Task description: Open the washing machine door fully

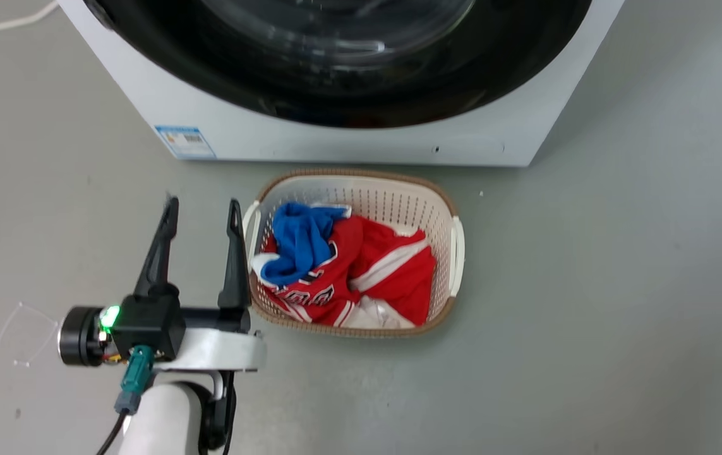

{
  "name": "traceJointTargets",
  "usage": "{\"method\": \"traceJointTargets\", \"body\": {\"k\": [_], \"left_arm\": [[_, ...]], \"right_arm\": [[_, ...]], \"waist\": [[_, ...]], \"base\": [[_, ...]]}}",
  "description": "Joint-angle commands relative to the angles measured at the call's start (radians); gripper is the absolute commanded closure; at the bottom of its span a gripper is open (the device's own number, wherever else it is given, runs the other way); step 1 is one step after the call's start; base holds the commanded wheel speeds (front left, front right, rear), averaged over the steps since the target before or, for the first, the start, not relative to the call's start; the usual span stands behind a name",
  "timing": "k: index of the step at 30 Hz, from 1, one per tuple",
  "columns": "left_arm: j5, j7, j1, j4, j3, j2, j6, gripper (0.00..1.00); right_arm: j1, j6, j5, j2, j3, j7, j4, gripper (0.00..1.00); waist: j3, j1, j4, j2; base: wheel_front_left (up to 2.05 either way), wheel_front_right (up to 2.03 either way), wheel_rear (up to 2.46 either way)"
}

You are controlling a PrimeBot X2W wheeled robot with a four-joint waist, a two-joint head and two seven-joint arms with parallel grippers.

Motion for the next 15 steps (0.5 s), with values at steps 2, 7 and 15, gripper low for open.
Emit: {"method": "traceJointTargets", "body": {"k": [2, 7, 15], "left_arm": [[0.004, -0.003, -0.042, -0.011, 0.004, -0.002, -0.004, 0.0], [0.001, -0.003, -0.088, -0.031, 0.005, -0.002, 0.001, 0.0], [0.002, -0.003, -0.132, -0.048, 0.001, -0.002, -0.003, 0.0]], "right_arm": [[-0.102, 0.0, -0.006, -0.045, 0.004, 0.031, 0.045, 1.0], [-0.267, 0.0, -0.017, -0.109, 0.033, 0.093, 0.123, 1.0], [-0.475, 0.0, -0.068, -0.161, 0.133, 0.172, 0.233, 1.0]], "waist": [[0.087, -0.0002, 0.011, -0.0001], [0.153, -0.0002, 0.017, -0.0001], [0.227, -0.0002, 0.025, -0.0001]], "base": [[0.0, 0.0, 0.0], [0.0, 0.0, 0.0], [0.0, 0.0, 0.0]]}}
